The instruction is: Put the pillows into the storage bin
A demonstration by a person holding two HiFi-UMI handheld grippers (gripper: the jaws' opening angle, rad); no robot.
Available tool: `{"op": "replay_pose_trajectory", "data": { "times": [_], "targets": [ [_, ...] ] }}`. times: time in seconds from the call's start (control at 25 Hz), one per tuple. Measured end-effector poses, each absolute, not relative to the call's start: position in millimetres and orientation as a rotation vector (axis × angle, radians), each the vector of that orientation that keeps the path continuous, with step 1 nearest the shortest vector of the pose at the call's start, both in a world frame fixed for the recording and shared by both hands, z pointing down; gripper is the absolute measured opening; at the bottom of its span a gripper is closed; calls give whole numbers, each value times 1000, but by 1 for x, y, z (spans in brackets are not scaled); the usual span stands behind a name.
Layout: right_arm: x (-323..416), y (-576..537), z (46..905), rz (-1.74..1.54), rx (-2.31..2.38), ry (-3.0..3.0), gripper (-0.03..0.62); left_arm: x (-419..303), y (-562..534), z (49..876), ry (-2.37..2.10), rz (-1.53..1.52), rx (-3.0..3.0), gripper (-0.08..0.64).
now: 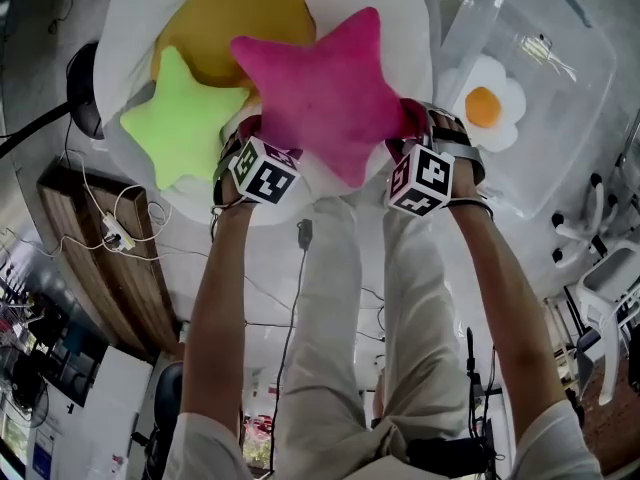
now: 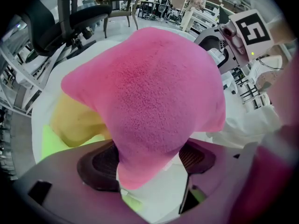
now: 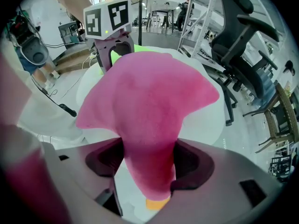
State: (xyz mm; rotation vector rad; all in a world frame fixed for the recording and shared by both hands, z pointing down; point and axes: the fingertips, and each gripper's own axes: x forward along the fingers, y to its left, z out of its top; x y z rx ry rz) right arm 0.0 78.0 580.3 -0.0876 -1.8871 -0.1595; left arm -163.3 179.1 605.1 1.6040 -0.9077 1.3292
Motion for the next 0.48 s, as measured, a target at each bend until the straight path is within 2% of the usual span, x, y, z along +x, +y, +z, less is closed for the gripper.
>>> {"op": "replay_pose_trajectory", "data": {
  "times": [0.48],
  "targets": [
    [49, 72, 548, -124, -40, -1905, 327, -119, 166, 570, -906, 1367, 1634, 403]
  ]
}}
